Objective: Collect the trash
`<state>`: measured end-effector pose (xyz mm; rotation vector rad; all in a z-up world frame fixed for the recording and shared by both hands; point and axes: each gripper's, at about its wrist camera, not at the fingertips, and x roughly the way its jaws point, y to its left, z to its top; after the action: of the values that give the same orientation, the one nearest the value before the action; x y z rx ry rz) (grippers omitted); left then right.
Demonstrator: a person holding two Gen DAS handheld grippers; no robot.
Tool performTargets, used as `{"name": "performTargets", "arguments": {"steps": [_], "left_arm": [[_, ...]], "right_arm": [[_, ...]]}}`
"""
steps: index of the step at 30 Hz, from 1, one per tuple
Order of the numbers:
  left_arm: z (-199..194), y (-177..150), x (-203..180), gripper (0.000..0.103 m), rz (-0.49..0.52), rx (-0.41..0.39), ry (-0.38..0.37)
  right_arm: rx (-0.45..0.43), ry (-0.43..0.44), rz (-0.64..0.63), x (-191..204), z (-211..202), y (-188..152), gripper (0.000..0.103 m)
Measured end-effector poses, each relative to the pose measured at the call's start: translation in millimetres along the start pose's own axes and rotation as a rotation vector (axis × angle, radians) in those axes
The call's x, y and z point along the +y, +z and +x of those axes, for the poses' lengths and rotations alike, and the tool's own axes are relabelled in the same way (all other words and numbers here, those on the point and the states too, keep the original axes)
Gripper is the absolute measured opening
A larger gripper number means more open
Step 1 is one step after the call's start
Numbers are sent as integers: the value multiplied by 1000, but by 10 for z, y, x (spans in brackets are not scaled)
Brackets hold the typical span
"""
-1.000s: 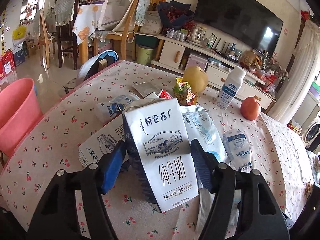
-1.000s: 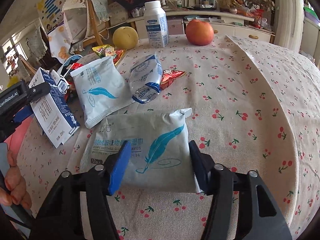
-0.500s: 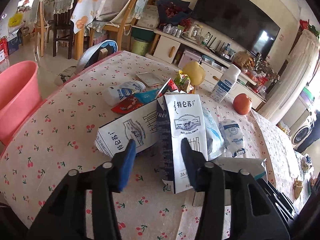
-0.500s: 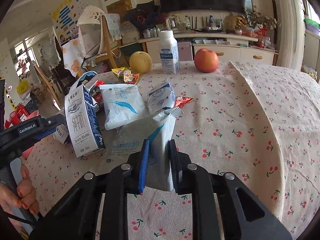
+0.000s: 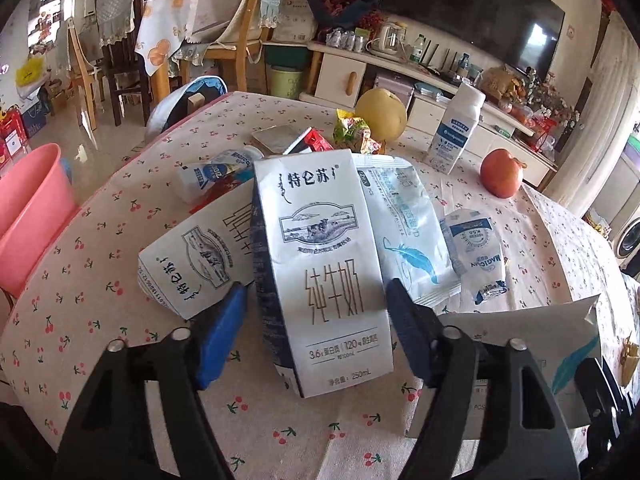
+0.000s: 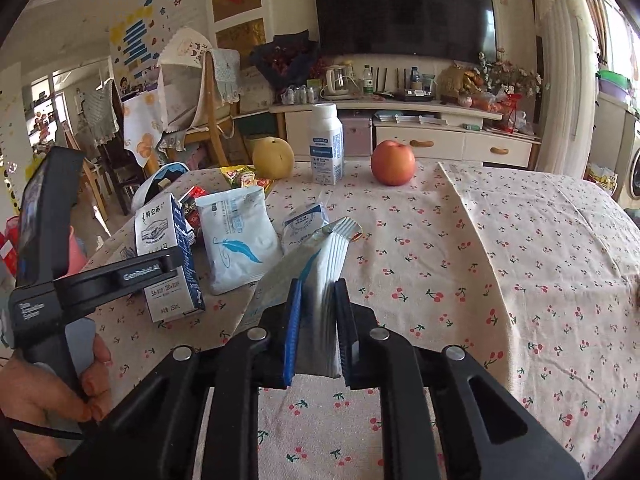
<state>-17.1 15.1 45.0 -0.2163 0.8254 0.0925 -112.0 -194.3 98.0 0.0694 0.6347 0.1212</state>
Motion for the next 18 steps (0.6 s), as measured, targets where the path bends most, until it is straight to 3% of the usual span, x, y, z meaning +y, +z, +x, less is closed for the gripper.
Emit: {"name": "performTargets", "arguments": {"steps": [4,7,9,10,18], "left_arm": [[-4,35,44,65,11,-4,-6],[-121,47,127,31,17,-51,-11],[-172,68,197,22,11,-42,-28],[-171,72,233,9,9,-34,-34],[-151,-81,407,9,27,-18,-99]], "right_arm": [[-4,25,5,-4,-43,5,17],[-9,71,45,-55,-95,11,16],[-10,90,53,-68,-112,16,16],[-9,91,55,-66,-116,18,16],[-20,140,77,-41,-184,29,16]]}}
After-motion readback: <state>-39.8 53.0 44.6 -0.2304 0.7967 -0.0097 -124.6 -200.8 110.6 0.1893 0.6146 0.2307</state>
